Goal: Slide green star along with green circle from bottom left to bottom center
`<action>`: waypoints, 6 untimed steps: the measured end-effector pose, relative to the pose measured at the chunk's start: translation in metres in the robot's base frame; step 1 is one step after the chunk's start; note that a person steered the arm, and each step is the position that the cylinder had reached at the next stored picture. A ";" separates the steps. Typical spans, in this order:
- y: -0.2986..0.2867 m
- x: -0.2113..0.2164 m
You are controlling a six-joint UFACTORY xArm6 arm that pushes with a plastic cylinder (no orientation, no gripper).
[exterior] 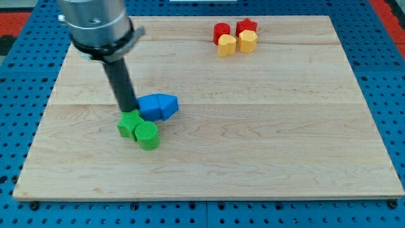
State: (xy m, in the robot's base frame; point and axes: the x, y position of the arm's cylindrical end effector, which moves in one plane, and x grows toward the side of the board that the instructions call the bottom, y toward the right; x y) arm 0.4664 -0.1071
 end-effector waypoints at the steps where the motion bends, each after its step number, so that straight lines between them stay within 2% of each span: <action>1: 0.046 0.003; 2: -0.021 -0.007; 3: -0.059 -0.005; 4: -0.011 0.042; 5: 0.061 0.047; 6: -0.020 0.052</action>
